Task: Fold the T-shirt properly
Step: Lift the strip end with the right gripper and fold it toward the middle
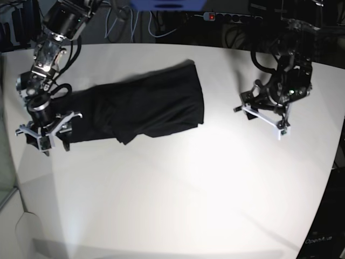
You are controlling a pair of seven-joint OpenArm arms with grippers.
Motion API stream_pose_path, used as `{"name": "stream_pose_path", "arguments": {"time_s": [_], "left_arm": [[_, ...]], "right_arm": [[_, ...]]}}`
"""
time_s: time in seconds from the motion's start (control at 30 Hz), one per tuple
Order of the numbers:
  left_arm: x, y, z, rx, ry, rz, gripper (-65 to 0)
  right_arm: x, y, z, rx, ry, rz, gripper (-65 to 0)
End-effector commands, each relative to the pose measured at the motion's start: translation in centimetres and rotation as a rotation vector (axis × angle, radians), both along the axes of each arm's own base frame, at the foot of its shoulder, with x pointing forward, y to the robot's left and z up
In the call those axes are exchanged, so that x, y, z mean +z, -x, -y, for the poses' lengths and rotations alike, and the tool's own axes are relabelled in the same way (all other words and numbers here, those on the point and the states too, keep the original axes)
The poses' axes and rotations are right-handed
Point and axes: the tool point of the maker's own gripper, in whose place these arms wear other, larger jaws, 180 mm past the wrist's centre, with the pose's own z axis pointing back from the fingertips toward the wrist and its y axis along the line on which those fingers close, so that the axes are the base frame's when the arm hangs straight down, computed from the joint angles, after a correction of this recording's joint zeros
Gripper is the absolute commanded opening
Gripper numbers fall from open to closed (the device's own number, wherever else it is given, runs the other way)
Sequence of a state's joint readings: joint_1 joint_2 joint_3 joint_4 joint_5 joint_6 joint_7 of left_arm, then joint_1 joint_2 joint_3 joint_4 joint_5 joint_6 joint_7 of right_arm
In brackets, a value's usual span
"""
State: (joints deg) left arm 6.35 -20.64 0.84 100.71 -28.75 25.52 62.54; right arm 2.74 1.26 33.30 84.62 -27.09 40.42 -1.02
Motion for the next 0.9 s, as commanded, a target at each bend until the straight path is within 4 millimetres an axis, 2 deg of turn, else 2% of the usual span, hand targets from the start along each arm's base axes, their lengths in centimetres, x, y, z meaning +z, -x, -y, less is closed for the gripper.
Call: {"name": "stream_pose_path", "arguments": {"time_s": [0.0, 0.13, 0.27, 0.37, 0.47, 0.6, 0.67, 0.87], "left_arm": [[1.2, -1.0, -0.3, 0.001, -0.008, 0.046, -31.8], [1.2, -0.9, -0.1, -0.002, -0.005, 0.046, -31.8], [1.8, -1.1, 0.9, -0.014, 0.043, 0.06, -31.8], [2.8, -1.7, 2.0, -0.023, 0.112, 0.078, -31.8], [2.8, -2.0, 2.5, -0.026, 0.141, 0.075, -31.8], [2.9, -2.1, 2.6, -0.027, 0.148, 0.078, -31.8], [2.9, -2.1, 2.6, -0.027, 0.146, 0.078, -31.8], [2.7, -1.8, 2.6, -0.027, 0.14, 0.071, -31.8]], "right_arm": [[1.4, -0.6, 1.6, -0.024, 0.006, 0.05, -28.4], [-1.3, 0.3, 4.6, -0.102, -0.041, -0.015, -28.2], [-3.1, 1.3, 5.4, -0.138, -0.076, -0.052, -28.1], [-4.3, 1.9, 5.4, -0.149, -0.098, -0.079, -28.1], [-5.4, 2.4, 5.3, -0.154, -0.117, -0.106, -28.1], [-5.8, 2.9, 6.0, -0.181, -0.128, -0.11, -28.1], [-5.3, 3.0, 7.0, -0.195, -0.114, -0.104, -28.1], [-4.6, 2.8, 8.1, -0.197, -0.089, -0.096, -28.1]]}}
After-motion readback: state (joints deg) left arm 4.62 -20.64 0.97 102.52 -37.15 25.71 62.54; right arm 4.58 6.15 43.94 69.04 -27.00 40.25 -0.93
